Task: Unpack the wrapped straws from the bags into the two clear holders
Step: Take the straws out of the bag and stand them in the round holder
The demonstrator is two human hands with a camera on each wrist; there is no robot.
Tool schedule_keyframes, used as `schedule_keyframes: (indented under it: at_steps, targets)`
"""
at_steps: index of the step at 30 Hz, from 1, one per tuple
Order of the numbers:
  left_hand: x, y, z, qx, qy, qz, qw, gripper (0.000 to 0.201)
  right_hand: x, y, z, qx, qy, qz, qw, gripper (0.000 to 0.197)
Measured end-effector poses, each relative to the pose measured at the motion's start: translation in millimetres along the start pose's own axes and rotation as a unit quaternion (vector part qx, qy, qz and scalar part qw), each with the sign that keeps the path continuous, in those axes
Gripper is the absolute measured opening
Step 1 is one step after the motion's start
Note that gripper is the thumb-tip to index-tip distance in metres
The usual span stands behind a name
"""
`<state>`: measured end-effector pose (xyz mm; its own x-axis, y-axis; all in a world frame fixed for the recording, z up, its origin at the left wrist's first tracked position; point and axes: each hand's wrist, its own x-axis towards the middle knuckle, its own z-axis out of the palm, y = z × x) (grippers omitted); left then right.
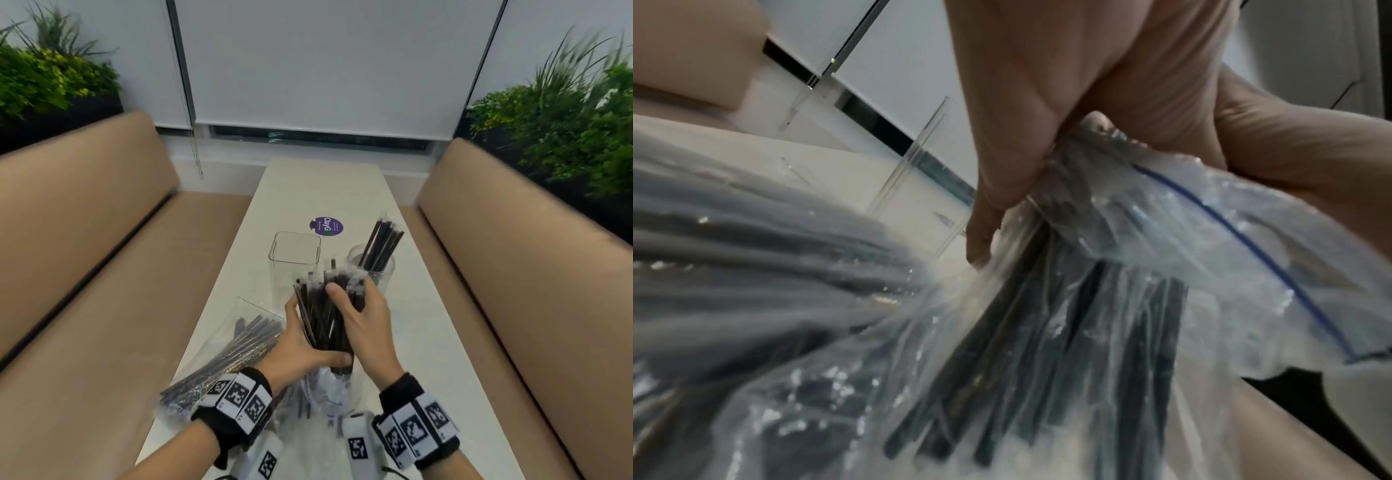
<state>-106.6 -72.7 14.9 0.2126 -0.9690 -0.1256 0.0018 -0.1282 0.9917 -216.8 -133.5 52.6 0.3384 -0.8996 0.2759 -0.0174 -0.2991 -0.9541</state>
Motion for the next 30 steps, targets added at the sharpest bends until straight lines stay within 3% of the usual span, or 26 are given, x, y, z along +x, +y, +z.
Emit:
schedule_keyframes:
  at_steps: [4, 10, 14, 16, 22, 25, 30]
  targets:
    - [-6.8, -6.6, -2.1, -0.002, -0.012, -0.012, 1.000, 0.120, 7.6, -9.1, -15.3, -0.026, 0.045, -0.026, 0.998, 0.024]
    - [-5.6, 5.3, 0.3, -0.024, -0.025, 0.020, 0.999, 0.091, 15.3, -12.3, -23.7, -0.019, 0.044, -0.005, 0.999, 0.013]
    - [-3.1, 10.0, 0.9, -0.039, -0.014, 0.041, 0.998, 0.069, 1.6, -1.6, -15.5, 0.032, -0.014, 0.056, 0.998, 0.038]
    - [-2.1, 10.4, 1.3, -0.051, -0.011, 0.045, 0.998, 0.065, -5.9, 0.4, -13.0, 0.036, -0.025, 0.059, 0.997, 0.035]
    - [-6.2, 7.4, -4.4, -0.058, -0.010, 0.013, 0.998, 0.077, 0.7, -8.3, -23.7, 0.037, 0.039, 0.056, 0.997, 0.019]
    - [-5.6, 6.0, -10.2, -0.066, 0.010, -0.009, 0.998, 0.089, 9.5, -18.0, -35.8, 0.076, 0.037, 0.072, 0.994, 0.013]
    - [-1.5, 7.2, -13.5, -0.047, 0.010, -0.010, 0.999, 0.081, 20.1, -37.9, -45.1, 0.110, 0.027, 0.093, 0.989, 0.012]
